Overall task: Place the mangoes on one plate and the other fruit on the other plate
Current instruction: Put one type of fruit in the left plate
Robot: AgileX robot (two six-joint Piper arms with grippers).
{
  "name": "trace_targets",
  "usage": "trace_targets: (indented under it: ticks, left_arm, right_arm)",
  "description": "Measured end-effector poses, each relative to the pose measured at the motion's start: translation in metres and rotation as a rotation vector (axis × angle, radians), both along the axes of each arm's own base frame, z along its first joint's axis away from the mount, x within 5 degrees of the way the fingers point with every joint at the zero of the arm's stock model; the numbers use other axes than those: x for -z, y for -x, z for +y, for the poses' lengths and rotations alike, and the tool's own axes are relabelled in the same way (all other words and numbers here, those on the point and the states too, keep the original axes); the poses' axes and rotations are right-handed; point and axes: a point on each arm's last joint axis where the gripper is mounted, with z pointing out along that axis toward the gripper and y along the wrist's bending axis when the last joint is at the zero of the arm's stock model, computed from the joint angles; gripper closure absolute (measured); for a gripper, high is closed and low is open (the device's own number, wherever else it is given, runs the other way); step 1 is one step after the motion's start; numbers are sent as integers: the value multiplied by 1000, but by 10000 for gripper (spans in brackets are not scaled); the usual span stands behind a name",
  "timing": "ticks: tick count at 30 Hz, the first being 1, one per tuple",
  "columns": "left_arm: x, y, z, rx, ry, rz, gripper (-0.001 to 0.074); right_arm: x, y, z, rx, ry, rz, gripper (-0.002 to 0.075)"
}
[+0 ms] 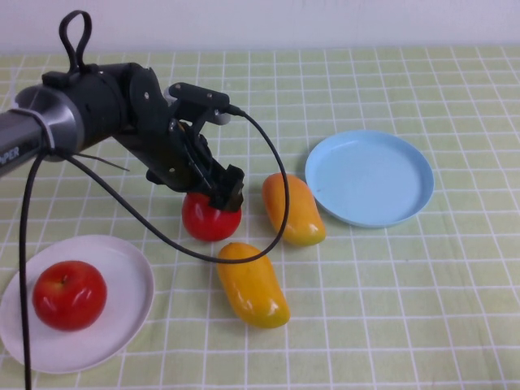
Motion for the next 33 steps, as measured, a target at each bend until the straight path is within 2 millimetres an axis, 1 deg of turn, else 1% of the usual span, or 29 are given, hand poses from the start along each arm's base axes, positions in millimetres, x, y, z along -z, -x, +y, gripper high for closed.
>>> trace_targets:
  ticks: [7, 23, 26, 30, 33]
  left_arm:
    - [3, -3, -1, -2, 2, 0, 66]
    - [3, -1, -1, 2, -4, 18, 66]
    - [3, -1, -1, 3, -5, 20, 84]
    - [3, -1, -1, 3, -6, 24, 131]
    - [3, 0, -1, 4, -7, 26, 134]
  right_arm:
    - [0, 0, 0, 0, 0, 0, 742]
    - [0, 0, 0, 0, 0, 0, 742]
    - [0, 0, 0, 0, 0, 0, 742]
    - [0, 0, 0, 0, 0, 0, 742]
    - [0, 0, 0, 0, 0, 0, 742]
